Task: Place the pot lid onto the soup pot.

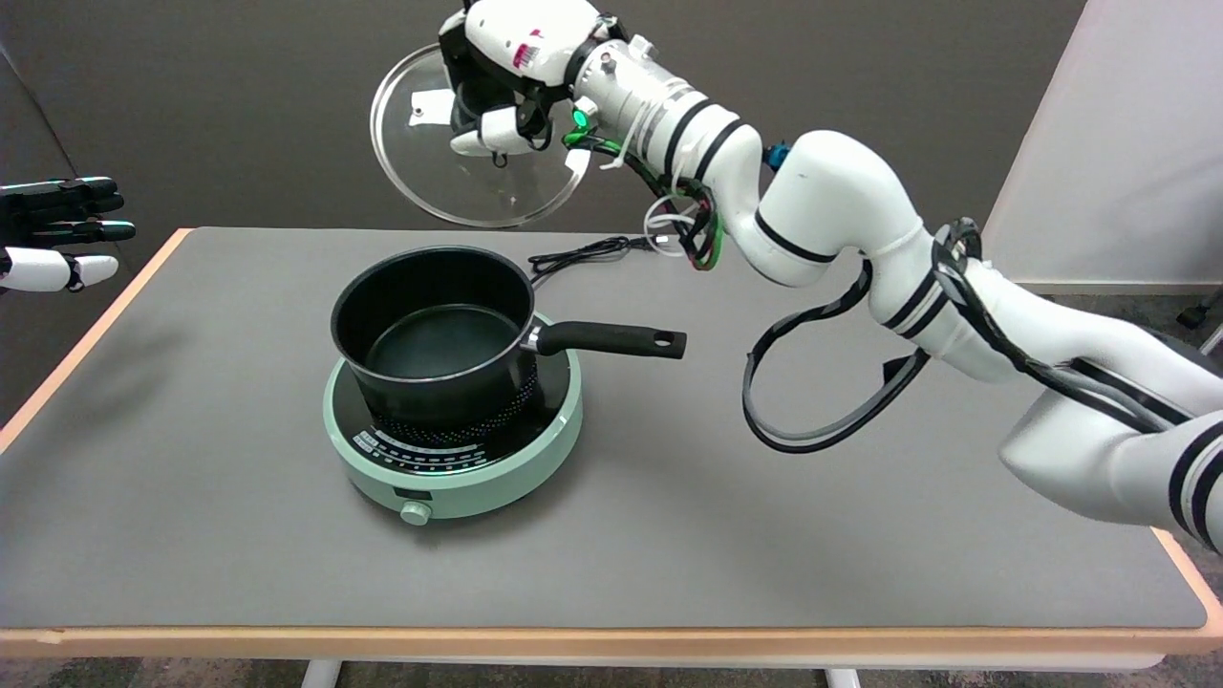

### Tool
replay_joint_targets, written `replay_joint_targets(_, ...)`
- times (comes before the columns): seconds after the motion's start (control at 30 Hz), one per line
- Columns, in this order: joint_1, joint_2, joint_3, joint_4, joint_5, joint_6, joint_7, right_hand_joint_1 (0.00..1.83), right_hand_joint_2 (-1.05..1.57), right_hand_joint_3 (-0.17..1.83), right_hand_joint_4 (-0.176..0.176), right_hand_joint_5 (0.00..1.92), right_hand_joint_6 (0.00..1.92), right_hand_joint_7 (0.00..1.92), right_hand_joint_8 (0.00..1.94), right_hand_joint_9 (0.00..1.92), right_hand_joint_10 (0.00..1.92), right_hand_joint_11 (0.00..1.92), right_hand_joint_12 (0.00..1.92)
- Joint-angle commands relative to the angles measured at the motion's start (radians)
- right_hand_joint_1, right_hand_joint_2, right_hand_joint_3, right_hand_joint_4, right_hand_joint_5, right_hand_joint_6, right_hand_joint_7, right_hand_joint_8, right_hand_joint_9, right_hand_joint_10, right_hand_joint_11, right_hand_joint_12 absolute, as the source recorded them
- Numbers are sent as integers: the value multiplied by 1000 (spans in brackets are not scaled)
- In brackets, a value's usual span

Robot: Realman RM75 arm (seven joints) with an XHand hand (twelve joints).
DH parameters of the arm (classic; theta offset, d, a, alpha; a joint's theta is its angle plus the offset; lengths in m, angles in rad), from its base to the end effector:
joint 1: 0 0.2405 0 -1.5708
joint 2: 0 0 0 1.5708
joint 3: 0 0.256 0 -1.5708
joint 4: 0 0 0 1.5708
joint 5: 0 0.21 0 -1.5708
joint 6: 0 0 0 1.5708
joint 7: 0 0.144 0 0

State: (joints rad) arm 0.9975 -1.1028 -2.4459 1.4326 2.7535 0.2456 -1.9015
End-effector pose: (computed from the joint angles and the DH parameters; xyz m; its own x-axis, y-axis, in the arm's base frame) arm -0.0323 -0.4727 0.1656 0.9712 0.2359 0.0325 0.0714 -0.4187 0.9053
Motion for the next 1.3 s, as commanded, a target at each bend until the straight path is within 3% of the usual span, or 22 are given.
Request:
replay_joint_targets(0.03,82,10,-124,5,1,34,98,1219,1137,139,-176,788,1267,828,1307,866,1900,419,1921)
replay_joint_targets(0.77,74,26,-85,-42,7,2,158,1222,1130,147,-176,794,1261,833,1300,862,1879,449,1921)
replay_joint_targets(1.1,150,45,-107,-151,3,-208,323,1224,1111,175,-176,801,1248,844,1283,869,1849,471,1921)
replay_joint_targets(1.3,178,66,-120,-247,-14,-456,490,1227,1109,167,-176,811,1232,854,1267,881,1845,448,1921)
